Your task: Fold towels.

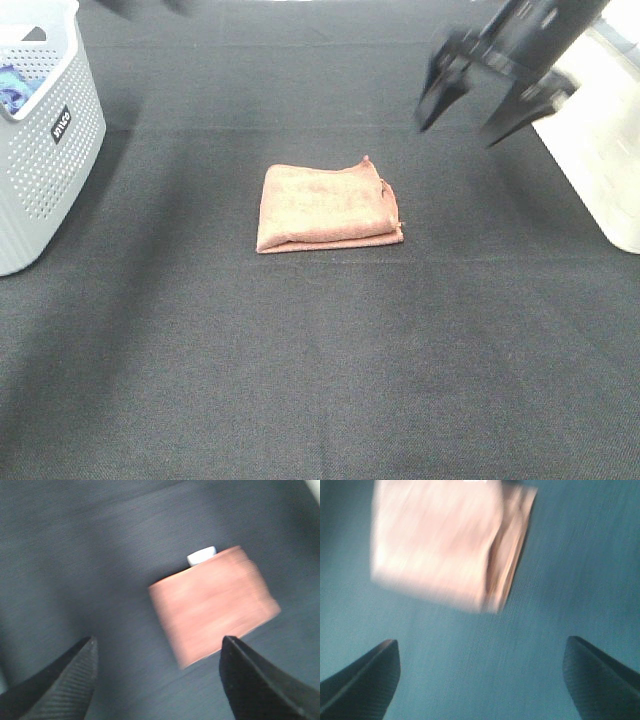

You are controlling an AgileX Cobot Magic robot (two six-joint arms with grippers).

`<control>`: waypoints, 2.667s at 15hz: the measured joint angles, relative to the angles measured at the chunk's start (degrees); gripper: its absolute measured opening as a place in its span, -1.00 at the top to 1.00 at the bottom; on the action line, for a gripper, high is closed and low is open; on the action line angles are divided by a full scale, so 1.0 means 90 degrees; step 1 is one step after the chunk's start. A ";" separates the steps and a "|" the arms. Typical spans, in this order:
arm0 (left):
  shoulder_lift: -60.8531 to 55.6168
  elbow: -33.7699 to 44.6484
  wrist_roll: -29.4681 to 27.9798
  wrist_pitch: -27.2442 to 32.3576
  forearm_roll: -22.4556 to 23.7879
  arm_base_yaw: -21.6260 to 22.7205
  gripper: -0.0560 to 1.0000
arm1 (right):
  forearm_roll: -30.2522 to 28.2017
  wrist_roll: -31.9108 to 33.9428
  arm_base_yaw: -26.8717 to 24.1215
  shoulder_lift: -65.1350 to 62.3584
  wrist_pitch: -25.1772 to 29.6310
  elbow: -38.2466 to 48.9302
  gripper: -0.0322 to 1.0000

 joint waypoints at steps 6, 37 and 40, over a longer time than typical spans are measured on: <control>-0.1916 0.1821 -0.0178 0.0051 0.1019 -0.0038 -0.35 | -0.1019 0.0522 0.0006 -0.1420 0.0274 0.0554 -0.67; -1.1701 1.0472 0.0840 -0.0936 0.0528 -0.0038 -0.36 | -0.1929 0.0484 0.0006 -1.1166 -0.0592 0.7665 -0.67; -1.1701 1.0472 0.0840 -0.0936 0.0528 -0.0032 -0.36 | -0.1929 0.0484 0.0006 -1.1166 -0.0592 0.7665 -0.67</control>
